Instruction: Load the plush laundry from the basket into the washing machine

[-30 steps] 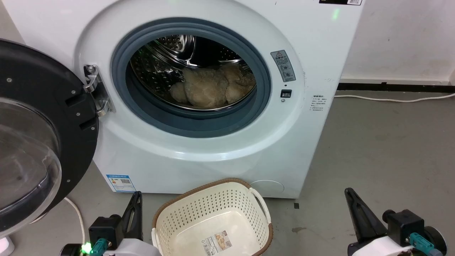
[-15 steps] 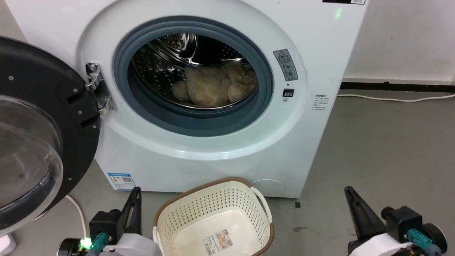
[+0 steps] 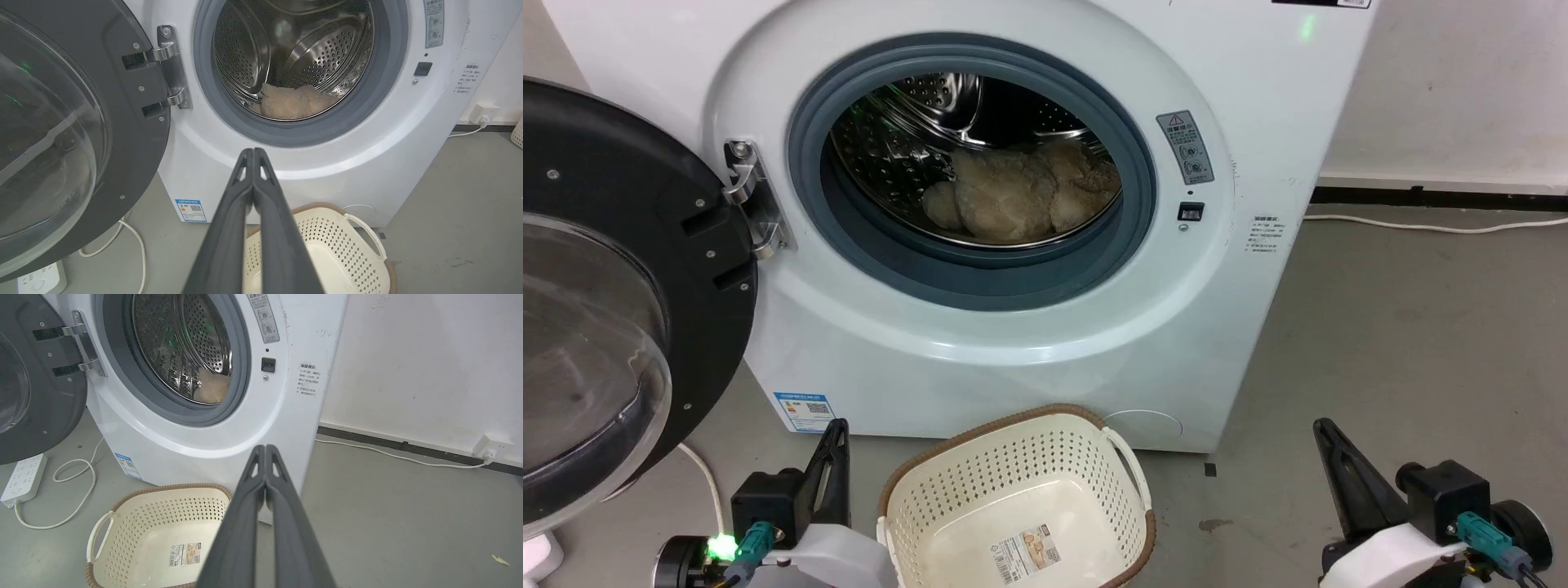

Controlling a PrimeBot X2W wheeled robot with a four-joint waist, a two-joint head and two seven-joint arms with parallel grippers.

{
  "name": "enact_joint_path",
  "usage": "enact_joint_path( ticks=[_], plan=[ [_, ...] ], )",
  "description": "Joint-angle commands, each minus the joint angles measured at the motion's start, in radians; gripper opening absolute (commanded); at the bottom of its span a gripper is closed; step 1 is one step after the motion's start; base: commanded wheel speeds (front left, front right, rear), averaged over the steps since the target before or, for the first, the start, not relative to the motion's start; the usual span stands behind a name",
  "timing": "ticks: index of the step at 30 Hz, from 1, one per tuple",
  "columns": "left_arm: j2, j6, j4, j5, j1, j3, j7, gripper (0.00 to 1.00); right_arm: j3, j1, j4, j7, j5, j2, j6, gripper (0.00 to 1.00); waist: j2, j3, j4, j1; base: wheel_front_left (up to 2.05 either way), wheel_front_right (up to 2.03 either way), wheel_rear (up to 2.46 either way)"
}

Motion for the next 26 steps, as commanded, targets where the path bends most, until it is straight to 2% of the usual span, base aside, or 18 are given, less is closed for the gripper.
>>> enact_joint_path(
  ticks=[1, 26],
  plan=[
    [-0.001, -0.006, -0.008, 0.011, -0.013, 0.005, 0.005, 0.00, -0.002, -0.016, -0.008, 0.006, -0.005, -0.001, 0.001, 0.00, 0.0000, 0.000, 0.001, -0.0001, 0.00, 0.00, 0.00],
    [-0.007, -0.013, -0.023, 0.038, -0.025, 0.015, 0.035, 0.00, -0.005, -0.030, -0.018, 0.036, -0.018, -0.001, 0.001, 0.00, 0.0000, 0.005, 0.008, -0.0001, 0.00, 0.00, 0.00]
  ],
)
